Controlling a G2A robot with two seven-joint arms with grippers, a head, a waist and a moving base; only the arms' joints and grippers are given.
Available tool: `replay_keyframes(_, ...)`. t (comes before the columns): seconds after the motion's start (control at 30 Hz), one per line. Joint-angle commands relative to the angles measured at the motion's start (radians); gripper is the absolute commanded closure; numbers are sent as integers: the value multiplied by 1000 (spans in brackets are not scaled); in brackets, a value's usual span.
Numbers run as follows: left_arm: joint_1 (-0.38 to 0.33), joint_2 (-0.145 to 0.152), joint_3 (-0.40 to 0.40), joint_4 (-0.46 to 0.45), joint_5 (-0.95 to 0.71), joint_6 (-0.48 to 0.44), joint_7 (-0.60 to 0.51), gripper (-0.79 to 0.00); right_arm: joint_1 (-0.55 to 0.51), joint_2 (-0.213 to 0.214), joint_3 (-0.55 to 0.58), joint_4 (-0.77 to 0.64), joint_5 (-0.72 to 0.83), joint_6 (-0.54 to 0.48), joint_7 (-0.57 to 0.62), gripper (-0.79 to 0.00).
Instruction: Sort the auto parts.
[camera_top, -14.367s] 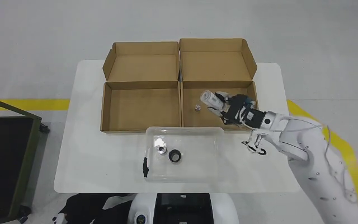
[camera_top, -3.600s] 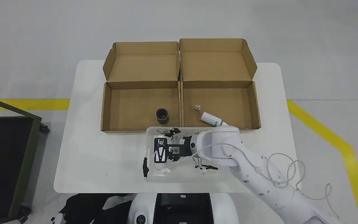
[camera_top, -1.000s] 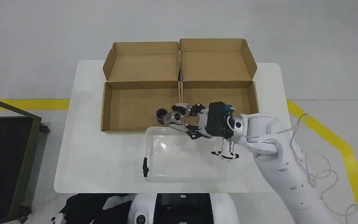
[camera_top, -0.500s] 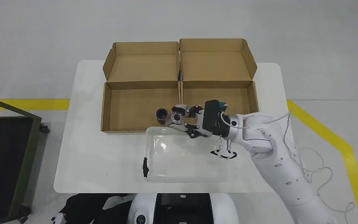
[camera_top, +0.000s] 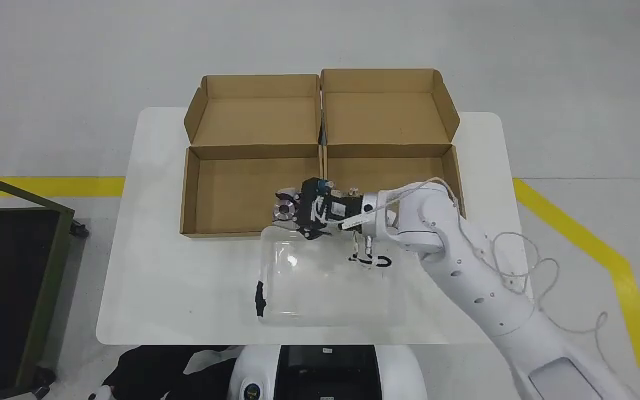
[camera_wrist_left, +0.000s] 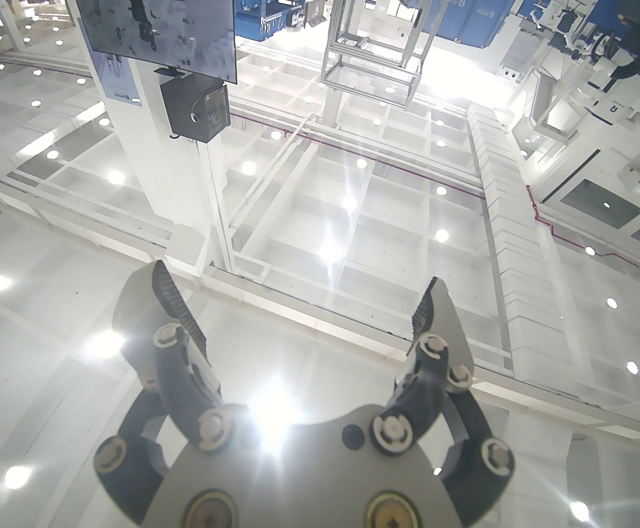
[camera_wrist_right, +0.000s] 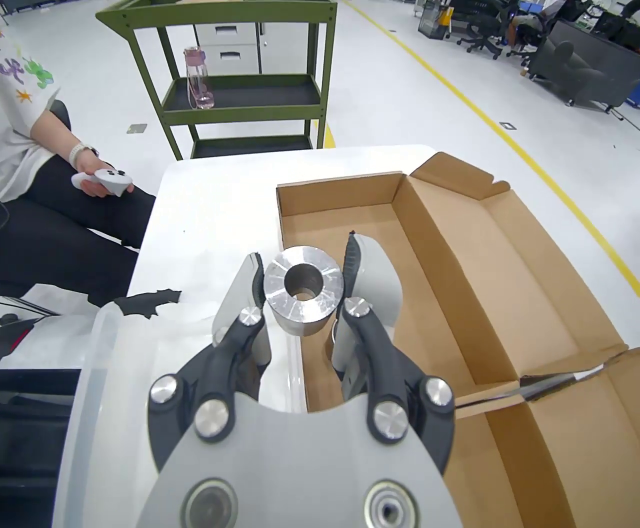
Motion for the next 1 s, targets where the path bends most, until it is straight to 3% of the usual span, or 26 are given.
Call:
replay_keyframes(0.0, 0, 0, 0, 0, 0, 0, 0, -785, 37, -13, -33, 33, -3, 13, 1, 0)
replay_keyframes(0.5, 0, 0, 0, 0, 0, 0, 0, -785, 316, -166, -280, 369, 23, 80, 23, 0)
replay_keyframes(0.97, 0, 0, 0, 0, 0, 0, 0, -785, 421, -304, -407, 632, 28, 106, 31, 0)
